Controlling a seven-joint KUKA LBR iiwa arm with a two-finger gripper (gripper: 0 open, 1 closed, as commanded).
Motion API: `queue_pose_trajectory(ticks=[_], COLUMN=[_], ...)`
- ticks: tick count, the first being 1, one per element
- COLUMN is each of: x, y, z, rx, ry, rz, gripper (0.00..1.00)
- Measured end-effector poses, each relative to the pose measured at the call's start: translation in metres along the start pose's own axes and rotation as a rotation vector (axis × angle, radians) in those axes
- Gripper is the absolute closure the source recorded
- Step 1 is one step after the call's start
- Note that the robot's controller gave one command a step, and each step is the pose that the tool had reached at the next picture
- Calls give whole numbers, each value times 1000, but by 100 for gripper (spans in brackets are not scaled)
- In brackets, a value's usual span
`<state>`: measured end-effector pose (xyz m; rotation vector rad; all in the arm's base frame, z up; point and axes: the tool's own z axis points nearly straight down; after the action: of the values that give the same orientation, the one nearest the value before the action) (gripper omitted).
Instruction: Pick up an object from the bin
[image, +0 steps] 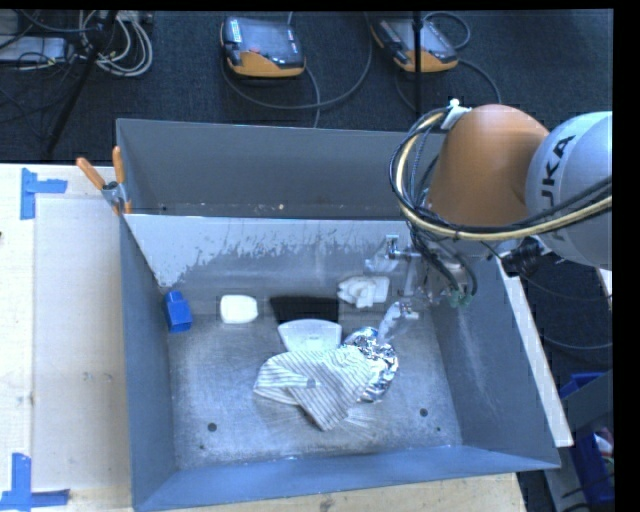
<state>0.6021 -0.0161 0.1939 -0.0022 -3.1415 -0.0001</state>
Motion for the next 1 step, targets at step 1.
queue_pose_trajectory(ticks=[1], x=[0], y=[0], z=[0], rx=[0], ry=[0], rz=[0], gripper=[0])
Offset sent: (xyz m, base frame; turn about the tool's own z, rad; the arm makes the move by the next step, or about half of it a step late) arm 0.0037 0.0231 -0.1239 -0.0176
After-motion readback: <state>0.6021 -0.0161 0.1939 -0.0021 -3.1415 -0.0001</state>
